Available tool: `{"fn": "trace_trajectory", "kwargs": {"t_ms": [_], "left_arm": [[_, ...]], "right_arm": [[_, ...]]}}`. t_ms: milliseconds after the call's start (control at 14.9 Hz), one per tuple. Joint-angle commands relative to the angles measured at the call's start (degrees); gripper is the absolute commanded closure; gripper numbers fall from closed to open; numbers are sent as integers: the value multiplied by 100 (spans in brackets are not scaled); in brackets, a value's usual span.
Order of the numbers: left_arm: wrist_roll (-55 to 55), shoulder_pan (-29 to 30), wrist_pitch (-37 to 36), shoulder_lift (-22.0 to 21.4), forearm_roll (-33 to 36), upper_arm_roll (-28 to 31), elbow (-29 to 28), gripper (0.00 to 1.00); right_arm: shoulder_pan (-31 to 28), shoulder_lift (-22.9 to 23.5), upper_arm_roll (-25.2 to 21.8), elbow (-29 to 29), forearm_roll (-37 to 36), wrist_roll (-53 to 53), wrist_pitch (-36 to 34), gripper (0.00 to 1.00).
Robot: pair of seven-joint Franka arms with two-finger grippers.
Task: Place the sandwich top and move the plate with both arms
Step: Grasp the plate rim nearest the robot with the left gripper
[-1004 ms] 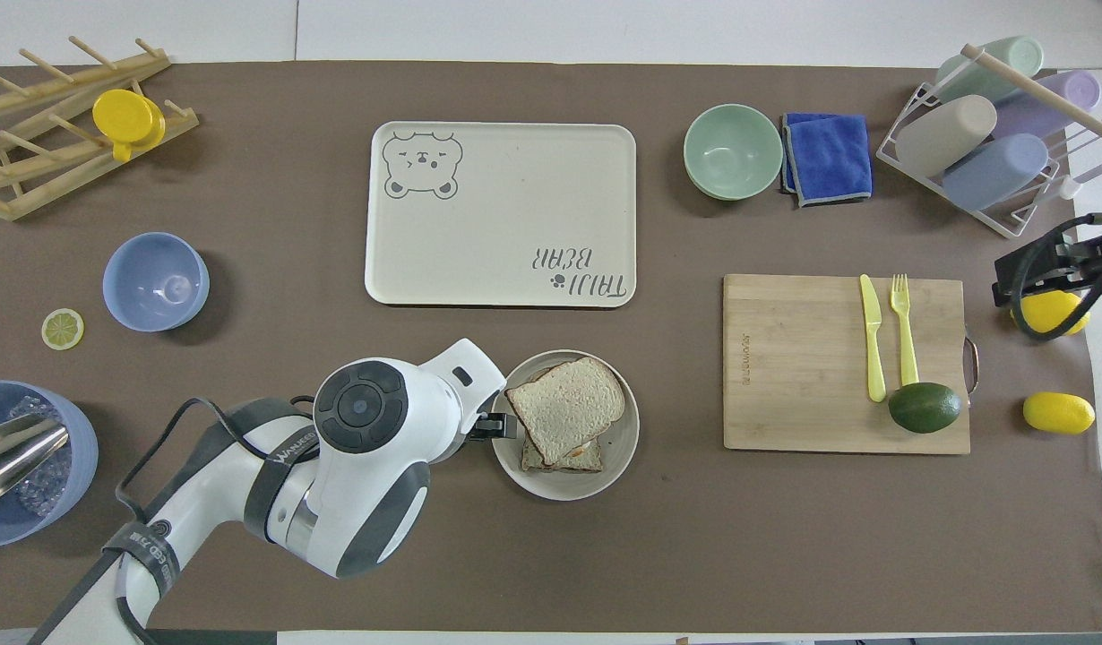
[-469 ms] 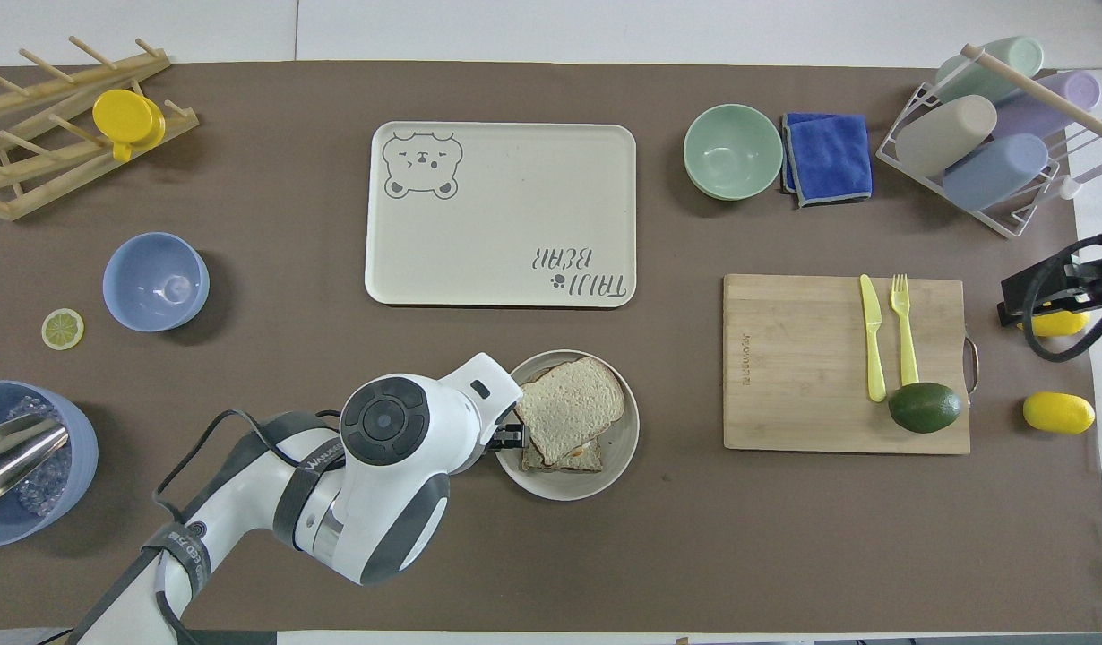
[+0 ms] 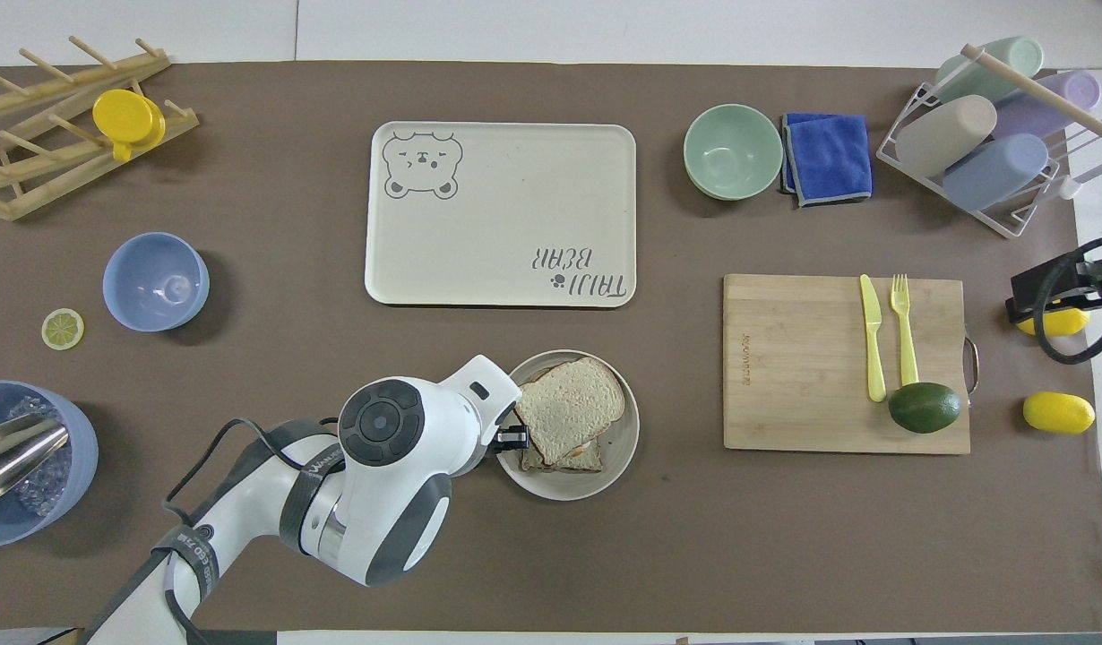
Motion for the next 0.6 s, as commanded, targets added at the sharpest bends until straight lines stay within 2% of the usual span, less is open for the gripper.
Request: {"fn": "trace_trajectory", "kwargs": {"t_ms": [0, 134, 335, 536], "left_arm": [[-52, -186, 265, 39, -233, 87, -118, 51], [-61, -212, 362, 74, -243, 87, -118, 54], [-61, -256, 380, 83, -287, 95, -118, 64], [-44, -239, 389, 100, -287, 96, -118, 83]], "right_arm": [[-76, -112, -8, -159, 139, -137, 143, 0], [-120, -95, -79, -89, 148, -137, 134, 0], [-173, -34, -44, 130, 113, -128, -32, 0], [-462, -16, 53, 105, 131, -155, -51, 0]]}}
